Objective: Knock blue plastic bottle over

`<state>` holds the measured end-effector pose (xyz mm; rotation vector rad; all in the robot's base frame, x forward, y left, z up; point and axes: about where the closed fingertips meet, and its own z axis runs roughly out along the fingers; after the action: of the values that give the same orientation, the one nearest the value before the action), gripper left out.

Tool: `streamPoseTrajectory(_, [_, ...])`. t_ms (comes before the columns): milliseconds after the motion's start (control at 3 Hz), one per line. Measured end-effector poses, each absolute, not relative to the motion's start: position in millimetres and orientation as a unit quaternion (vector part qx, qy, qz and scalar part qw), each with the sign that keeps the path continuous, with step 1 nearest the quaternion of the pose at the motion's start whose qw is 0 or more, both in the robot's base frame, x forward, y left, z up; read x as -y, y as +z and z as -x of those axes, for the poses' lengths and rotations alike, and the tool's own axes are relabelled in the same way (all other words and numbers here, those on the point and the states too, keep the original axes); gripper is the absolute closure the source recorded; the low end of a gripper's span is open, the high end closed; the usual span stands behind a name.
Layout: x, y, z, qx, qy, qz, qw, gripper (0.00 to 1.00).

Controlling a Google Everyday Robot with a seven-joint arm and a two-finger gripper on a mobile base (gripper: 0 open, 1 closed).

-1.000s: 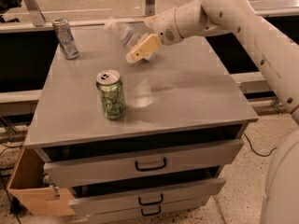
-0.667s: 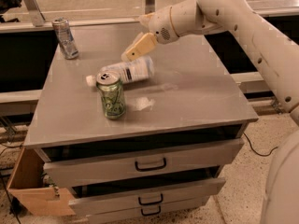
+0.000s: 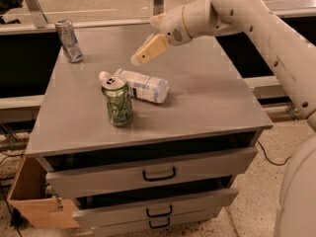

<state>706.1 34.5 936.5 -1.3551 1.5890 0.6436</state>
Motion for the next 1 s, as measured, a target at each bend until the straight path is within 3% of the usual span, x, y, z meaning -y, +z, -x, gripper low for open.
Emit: streamPoseTrajectory(1000, [104.7,948.6,-753.9,-0.687,0.203,0.518,0.468,0.0])
